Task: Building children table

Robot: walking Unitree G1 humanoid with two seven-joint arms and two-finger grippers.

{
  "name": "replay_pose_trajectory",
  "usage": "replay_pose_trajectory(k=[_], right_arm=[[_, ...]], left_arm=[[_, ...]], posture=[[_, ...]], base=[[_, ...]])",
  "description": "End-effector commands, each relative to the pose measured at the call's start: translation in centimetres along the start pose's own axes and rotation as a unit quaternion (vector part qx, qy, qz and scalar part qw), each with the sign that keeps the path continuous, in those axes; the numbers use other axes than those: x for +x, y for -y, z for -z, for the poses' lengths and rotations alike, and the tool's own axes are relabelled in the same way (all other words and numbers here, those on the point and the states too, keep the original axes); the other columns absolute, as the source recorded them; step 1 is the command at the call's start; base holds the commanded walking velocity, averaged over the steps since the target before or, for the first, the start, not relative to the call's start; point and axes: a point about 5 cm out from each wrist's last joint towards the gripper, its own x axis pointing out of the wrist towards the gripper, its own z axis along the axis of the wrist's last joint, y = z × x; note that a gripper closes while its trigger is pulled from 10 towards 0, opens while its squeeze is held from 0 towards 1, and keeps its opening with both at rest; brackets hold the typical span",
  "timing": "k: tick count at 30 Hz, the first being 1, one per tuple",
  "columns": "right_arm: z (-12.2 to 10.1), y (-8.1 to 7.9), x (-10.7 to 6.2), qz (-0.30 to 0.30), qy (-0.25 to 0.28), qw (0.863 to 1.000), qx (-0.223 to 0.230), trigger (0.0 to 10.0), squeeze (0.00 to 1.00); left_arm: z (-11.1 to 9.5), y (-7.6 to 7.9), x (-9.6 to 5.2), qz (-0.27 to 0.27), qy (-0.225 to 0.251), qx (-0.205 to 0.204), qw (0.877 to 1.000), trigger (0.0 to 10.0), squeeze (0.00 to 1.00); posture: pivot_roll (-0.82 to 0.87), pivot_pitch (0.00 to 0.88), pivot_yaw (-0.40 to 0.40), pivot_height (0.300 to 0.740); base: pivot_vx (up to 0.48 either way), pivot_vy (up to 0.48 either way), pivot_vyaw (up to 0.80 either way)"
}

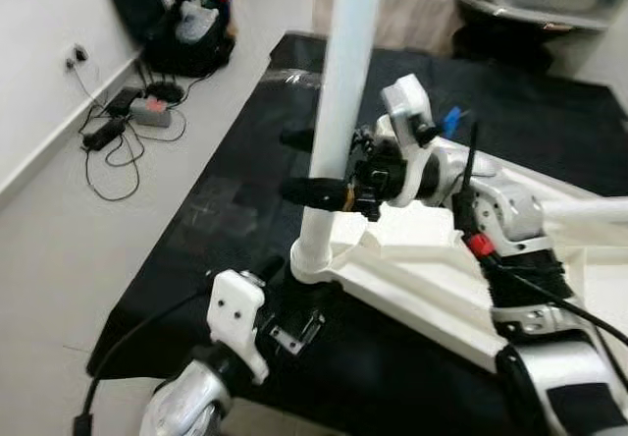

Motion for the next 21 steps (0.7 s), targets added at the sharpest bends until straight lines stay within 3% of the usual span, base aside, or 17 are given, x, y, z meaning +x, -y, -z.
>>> replay_pose_trajectory(k=[1, 3, 4, 5, 7, 8, 16, 18, 19, 21], right_arm=[[-0.2, 0.3, -0.2, -0.025, 0.011, 1.000, 0.012, 10.0, 0.00], [-0.2, 0.3, -0.2, -0.025, 0.011, 1.000, 0.012, 10.0, 0.00], [-0.4, 0.5, -0.4, -0.034, 0.014, 0.999, 0.018, 5.7, 0.00], [-0.5, 0.7, -0.5, -0.044, 0.014, 0.999, 0.021, 0.7, 0.00], [-0.5, 0.7, -0.5, -0.044, 0.014, 0.999, 0.021, 0.7, 0.00], [-0.7, 0.7, -0.7, -0.057, 0.012, 0.998, 0.023, 0.0, 0.00], [-1.4, 0.5, -2.8, -0.070, -0.028, 0.997, 0.021, 0.0, 0.00], [-1.4, 0.4, -3.2, -0.048, -0.037, 0.998, 0.009, 0.0, 0.00], [-1.1, 0.3, -3.4, 0.019, -0.046, 0.999, -0.014, 0.0, 0.00], [-1.1, 0.3, -3.4, 0.019, -0.046, 0.999, -0.014, 0.0, 0.00]], left_arm=[[-0.2, 0.4, -0.4, 0.004, -0.010, -0.005, 1.000, 10.0, 0.00], [-0.2, 0.4, -0.4, 0.004, -0.010, -0.005, 1.000, 10.0, 0.00], [-0.4, 0.5, -0.5, 0.005, -0.011, -0.006, 1.000, 10.0, 0.00], [-0.5, 0.6, -0.6, 0.005, -0.013, -0.007, 1.000, 10.0, 0.00], [-0.5, 0.6, -0.6, 0.005, -0.013, -0.007, 1.000, 10.0, 0.00], [-0.7, 0.7, -0.7, 0.004, -0.014, -0.007, 1.000, 10.0, 0.00], [-1.1, 0.5, -0.8, 0.000, -0.021, -0.007, 1.000, 10.0, 0.00], [-1.2, 0.5, -0.8, -0.001, -0.022, -0.007, 1.000, 10.0, 0.00], [-1.2, 0.4, -0.7, -0.002, -0.023, -0.006, 1.000, 10.0, 0.00], [-1.2, 0.4, -0.7, -0.002, -0.023, -0.006, 1.000, 10.0, 0.00]], posture=[[0.10, 0.261, -0.092, 0.740], [0.10, 0.261, -0.092, 0.740], [0.10, 0.267, -0.091, 0.740], [0.10, 0.270, -0.092, 0.740], [0.10, 0.270, -0.092, 0.740], [0.10, 0.276, -0.093, 0.740], [0.07, 0.276, -0.091, 0.740], [0.07, 0.271, -0.096, 0.740], [0.06, 0.268, -0.100, 0.740], [0.06, 0.268, -0.100, 0.740]], base=[[0.000, 0.000, 0.00], [0.000, 0.000, 0.00], [0.000, 0.000, 0.00], [0.000, 0.000, 0.00], [0.000, 0.000, 0.00], [0.000, 0.000, 0.00], [0.000, 0.000, 0.00], [0.000, 0.000, 0.00], [0.000, 0.000, 0.00], [0.000, 0.000, 0.00]])
